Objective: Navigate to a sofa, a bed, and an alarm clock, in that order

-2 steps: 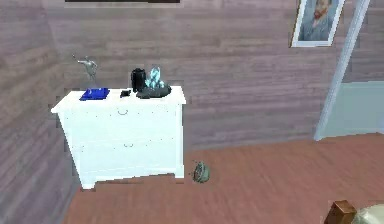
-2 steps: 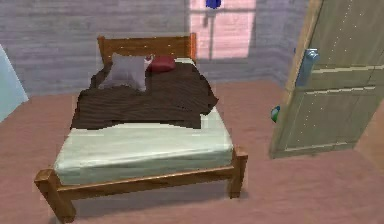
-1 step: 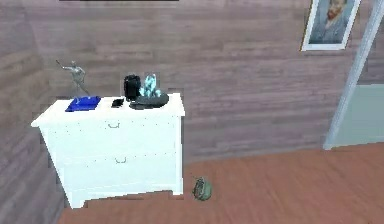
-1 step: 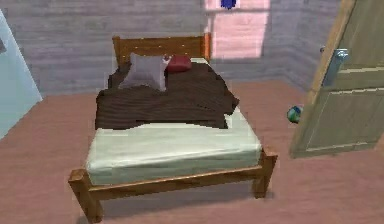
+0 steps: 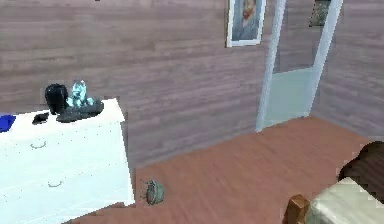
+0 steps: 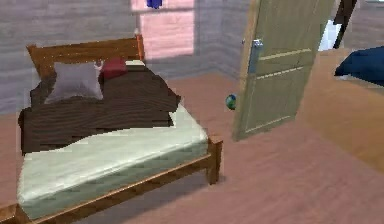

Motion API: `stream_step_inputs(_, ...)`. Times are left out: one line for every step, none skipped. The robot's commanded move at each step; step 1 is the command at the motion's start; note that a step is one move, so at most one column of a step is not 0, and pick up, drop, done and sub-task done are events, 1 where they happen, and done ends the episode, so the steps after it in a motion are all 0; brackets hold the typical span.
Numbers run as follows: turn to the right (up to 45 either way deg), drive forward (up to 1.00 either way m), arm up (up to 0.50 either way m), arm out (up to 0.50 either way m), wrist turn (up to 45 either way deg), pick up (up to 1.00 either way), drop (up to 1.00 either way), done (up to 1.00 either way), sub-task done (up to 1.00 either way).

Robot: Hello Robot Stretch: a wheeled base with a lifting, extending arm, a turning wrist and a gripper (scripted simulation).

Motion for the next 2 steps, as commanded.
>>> stream_step_inputs(0.0, 1.0, 0.0, 0.0, 0.0, 0.0, 0.0, 0.0, 0.0)
stream_step_inputs(21.0, 0.0, 0.0, 0.0, 0.0, 0.0, 0.0, 0.0, 0.0)
